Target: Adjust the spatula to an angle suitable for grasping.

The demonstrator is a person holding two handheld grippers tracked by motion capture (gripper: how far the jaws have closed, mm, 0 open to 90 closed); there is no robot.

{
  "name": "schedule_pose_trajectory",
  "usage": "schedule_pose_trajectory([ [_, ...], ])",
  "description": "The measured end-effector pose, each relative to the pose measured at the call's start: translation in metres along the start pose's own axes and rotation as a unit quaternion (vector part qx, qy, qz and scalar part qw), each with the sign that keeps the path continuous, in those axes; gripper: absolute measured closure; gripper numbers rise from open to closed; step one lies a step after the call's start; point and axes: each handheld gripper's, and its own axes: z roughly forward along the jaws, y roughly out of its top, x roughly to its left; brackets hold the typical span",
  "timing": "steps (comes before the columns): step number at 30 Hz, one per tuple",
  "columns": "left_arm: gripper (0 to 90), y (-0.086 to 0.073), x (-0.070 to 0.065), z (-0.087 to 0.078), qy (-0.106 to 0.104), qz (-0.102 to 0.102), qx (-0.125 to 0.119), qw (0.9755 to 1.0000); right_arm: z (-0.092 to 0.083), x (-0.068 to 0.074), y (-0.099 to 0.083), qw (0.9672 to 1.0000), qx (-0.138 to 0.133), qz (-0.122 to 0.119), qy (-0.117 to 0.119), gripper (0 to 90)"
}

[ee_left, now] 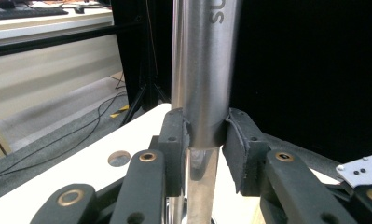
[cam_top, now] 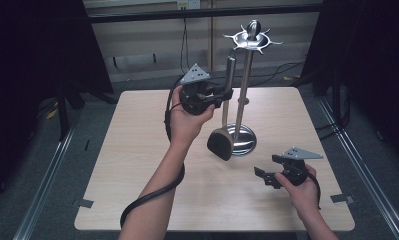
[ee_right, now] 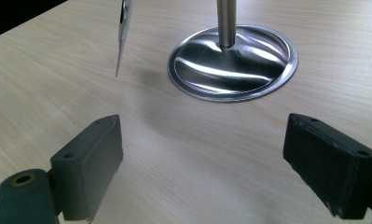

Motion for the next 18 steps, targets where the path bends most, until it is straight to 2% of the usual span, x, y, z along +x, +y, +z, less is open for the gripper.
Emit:
schedule_pose_trajectory([
  [11,69.5,-0.0015,-0.0008,0.0044,0.002,-0.004,-0.009,1.0000,-0.0002,0.0005,0.0001,1.0000,0.000,0.000,0.000,11.7],
  [18,69.4,-0.0011,0.0008,0.0054,0.000,0.002,-0.007,1.0000,-0.0003,0.0004,0.0003,1.0000,0.000,-0.001,0.000,11.7],
])
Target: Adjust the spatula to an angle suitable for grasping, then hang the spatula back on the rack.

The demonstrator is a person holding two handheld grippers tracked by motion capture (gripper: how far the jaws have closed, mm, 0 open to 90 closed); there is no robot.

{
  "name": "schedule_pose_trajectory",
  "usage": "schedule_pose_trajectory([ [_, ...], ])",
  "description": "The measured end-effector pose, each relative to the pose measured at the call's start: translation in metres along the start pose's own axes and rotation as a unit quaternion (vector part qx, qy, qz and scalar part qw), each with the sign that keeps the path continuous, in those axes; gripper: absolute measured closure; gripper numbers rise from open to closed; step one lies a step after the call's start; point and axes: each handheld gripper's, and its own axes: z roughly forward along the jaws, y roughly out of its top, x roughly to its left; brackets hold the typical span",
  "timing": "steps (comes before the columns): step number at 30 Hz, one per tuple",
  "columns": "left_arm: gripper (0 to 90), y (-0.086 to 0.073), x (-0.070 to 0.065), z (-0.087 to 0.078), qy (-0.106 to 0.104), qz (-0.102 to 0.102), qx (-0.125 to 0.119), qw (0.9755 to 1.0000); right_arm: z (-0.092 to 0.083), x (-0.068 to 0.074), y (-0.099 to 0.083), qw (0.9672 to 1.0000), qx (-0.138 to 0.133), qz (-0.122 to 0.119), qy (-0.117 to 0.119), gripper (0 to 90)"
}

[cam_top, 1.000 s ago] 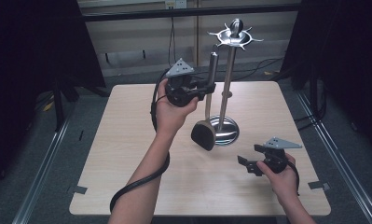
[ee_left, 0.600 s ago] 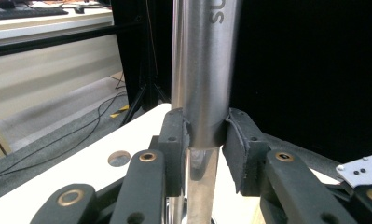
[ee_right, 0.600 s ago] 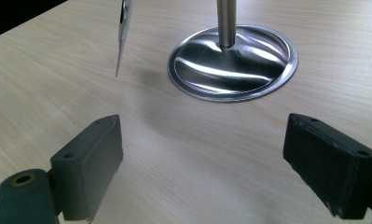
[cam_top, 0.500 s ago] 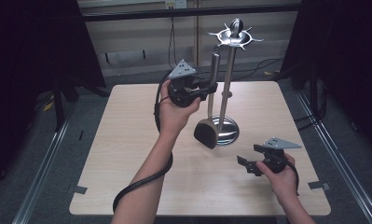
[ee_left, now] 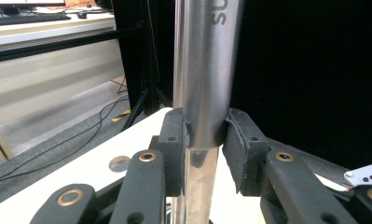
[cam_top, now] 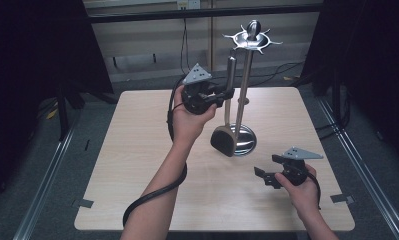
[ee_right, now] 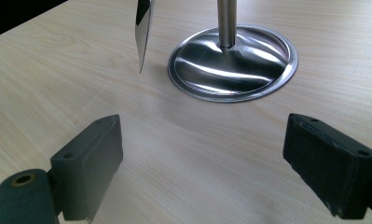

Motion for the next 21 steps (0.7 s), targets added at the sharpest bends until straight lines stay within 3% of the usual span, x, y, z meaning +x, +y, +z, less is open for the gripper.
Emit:
schedule_pose_trajectory([
  [21,68.9,-0.0026,0.0007,0.0060,0.002,-0.002,-0.017,0.9999,-0.0006,-0.0006,0.0019,1.0000,-0.001,-0.002,0.002,11.6],
])
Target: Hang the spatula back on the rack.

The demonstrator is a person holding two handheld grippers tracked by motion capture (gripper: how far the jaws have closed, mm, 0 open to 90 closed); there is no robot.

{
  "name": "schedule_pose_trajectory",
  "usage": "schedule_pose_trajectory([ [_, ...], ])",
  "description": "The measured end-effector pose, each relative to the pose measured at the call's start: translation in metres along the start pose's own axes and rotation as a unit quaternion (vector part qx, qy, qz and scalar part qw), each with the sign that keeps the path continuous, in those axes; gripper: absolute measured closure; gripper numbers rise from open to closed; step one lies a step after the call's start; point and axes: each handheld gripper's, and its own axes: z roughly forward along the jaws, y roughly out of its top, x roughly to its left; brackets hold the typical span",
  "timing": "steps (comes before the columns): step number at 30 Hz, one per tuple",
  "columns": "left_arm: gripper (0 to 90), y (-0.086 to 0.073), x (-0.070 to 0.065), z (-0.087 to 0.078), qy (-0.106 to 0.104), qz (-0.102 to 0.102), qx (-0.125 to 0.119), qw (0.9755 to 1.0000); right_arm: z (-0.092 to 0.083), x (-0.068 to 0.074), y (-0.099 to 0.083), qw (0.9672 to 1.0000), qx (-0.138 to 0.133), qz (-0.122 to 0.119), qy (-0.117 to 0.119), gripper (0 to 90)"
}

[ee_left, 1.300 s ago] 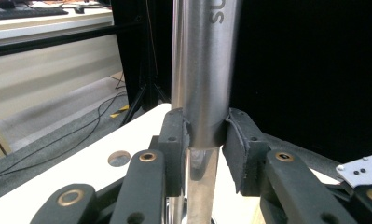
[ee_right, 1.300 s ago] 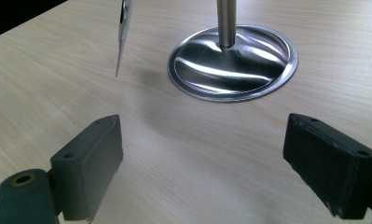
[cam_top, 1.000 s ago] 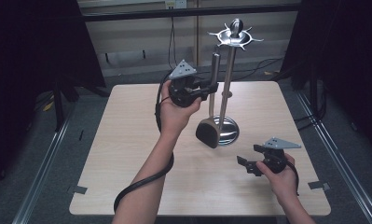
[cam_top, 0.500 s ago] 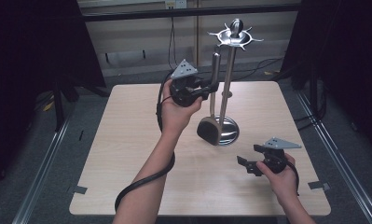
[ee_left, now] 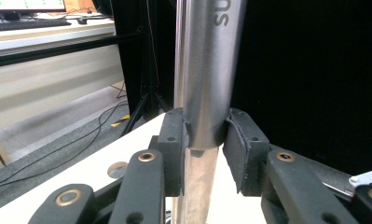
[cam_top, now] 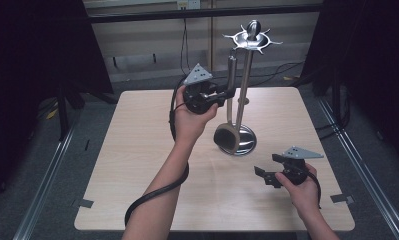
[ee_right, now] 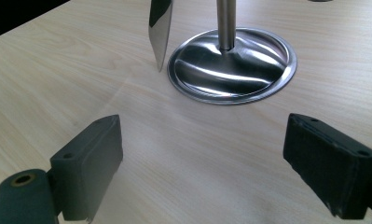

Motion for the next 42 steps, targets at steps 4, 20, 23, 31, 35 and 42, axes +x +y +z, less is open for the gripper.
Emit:
schedule_pose_trajectory([
  [4,68.6,-0.001,0.001,-0.001,-0.004,-0.002,0.001,1.0000,0.001,0.000,0.001,1.0000,0.000,-0.002,0.001,11.6],
  [20,39.5,-0.019,0.004,-0.011,0.006,-0.013,-0.021,0.9997,0.000,0.000,0.003,1.0000,-0.002,-0.002,-0.003,11.5],
  [23,33.1,-0.024,0.003,-0.015,0.007,-0.014,-0.019,0.9997,0.001,0.000,0.003,1.0000,-0.003,-0.005,-0.002,11.4],
  [31,19.3,-0.043,0.001,-0.022,0.015,-0.008,-0.007,0.9998,0.000,0.000,0.002,0.9999,0.002,-0.010,-0.003,11.2],
  [35,15.3,-0.054,0.002,-0.025,0.019,-0.017,-0.007,0.9997,0.000,0.000,0.002,0.9999,0.000,-0.011,-0.005,11.2],
  [42,10.5,-0.073,0.003,-0.033,0.029,-0.016,0.001,0.9994,-0.001,0.000,0.001,0.9998,0.006,-0.015,-0.007,11.1],
])
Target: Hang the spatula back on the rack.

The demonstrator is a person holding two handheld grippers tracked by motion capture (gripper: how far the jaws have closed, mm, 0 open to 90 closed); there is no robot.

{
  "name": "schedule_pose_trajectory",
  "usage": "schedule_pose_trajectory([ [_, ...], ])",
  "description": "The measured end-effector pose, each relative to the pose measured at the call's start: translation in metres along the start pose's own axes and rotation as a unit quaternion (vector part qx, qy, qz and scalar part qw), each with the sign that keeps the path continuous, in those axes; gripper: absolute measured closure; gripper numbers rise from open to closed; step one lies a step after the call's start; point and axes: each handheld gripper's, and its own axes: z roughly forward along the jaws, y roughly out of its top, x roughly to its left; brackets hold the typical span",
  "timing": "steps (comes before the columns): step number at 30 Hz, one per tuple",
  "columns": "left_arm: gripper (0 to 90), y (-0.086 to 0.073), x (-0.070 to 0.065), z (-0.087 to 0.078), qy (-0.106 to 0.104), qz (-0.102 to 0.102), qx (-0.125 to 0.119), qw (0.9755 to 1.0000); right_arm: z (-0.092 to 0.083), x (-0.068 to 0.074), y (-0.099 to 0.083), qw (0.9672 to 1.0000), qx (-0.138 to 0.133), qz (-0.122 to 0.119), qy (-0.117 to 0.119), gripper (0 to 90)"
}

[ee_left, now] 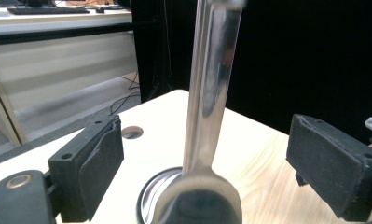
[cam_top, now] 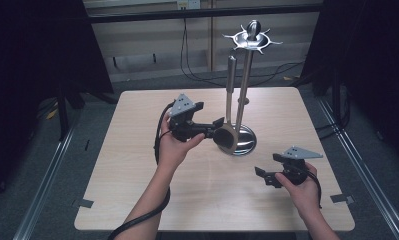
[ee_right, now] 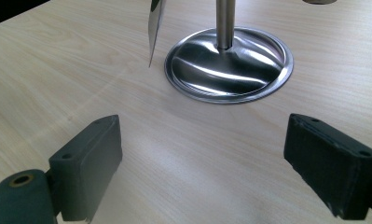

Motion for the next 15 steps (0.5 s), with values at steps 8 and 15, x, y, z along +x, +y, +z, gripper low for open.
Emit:
schedule_pose_trajectory([
  [8,8.9,-0.025,0.003,-0.008,0.010,-0.005,0.013,0.9999,0.000,-0.001,-0.001,1.0000,-0.001,-0.006,-0.001,11.0],
  [15,7.7,-0.043,0.006,-0.013,0.017,-0.010,0.030,0.9994,0.001,0.000,-0.002,1.0000,0.000,-0.009,0.000,10.8],
])
